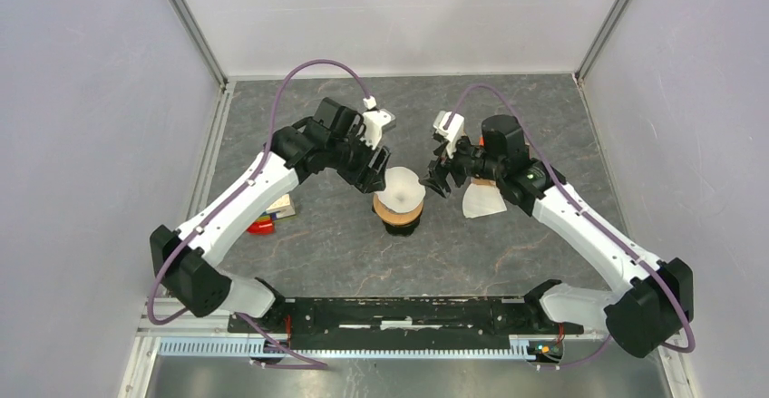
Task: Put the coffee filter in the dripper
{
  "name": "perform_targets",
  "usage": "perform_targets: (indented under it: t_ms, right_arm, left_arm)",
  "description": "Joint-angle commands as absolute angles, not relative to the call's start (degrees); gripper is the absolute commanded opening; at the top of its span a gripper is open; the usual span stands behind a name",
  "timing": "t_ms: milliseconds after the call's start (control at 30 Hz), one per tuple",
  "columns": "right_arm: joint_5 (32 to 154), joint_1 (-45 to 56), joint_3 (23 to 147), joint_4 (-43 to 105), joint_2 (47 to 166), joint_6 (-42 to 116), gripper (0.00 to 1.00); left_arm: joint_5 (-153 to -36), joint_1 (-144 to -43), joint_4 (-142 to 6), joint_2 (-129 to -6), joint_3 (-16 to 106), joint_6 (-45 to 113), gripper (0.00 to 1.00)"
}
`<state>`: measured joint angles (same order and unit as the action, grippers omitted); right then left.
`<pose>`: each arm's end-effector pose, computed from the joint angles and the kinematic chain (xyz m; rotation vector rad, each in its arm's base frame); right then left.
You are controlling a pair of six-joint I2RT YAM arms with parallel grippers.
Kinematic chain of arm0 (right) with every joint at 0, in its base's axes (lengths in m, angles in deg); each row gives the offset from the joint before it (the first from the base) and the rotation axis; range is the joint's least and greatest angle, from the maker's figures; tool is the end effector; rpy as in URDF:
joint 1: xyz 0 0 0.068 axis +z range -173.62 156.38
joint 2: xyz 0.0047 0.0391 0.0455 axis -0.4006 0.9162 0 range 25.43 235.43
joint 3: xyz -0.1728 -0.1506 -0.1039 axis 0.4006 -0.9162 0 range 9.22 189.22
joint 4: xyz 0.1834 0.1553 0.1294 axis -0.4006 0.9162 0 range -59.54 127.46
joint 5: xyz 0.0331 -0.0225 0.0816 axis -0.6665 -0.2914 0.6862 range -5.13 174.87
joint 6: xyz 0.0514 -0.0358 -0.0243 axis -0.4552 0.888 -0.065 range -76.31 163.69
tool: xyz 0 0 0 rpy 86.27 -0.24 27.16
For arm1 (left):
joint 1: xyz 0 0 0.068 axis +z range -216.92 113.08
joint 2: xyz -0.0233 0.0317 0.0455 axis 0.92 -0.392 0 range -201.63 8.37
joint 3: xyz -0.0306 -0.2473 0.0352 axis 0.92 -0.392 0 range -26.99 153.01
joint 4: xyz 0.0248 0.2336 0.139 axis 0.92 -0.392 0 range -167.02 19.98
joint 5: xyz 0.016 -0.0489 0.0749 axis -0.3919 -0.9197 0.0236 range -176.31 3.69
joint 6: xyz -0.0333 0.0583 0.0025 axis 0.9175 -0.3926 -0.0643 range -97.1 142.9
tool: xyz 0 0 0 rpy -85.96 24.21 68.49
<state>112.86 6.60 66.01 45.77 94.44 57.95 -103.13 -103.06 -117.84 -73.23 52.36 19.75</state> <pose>0.2508 0.1753 0.2876 -1.0543 1.7660 0.6730 0.2528 -0.2039 0.3068 0.9619 2.2971 -0.6089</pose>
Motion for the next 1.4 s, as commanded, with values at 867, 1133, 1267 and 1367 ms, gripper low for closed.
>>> perform_targets:
  t_ms: [867,1133,1267,1367]
  right_arm:
    - [75.25,-3.75,68.34,37.55,87.25,58.15,0.98]
    - [78.00,-3.78,63.46,35.66,79.16,58.79,0.98]
    - [78.24,-3.77,62.51,35.88,77.76,60.29,0.98]
    - [78.06,-3.91,61.75,35.85,76.70,60.47,0.98]
  left_arm:
    - [-89.90,-80.72,-80.23,-51.79,34.38,32.11,1.00]
    - [-90.96,-80.72,-80.63,-45.36,28.77,29.38,1.00]
    - [-91.21,-80.72,-78.36,-43.42,26.99,25.40,1.00]
    - [-89.53,-80.72,-76.70,-43.59,27.14,22.99,1.00]
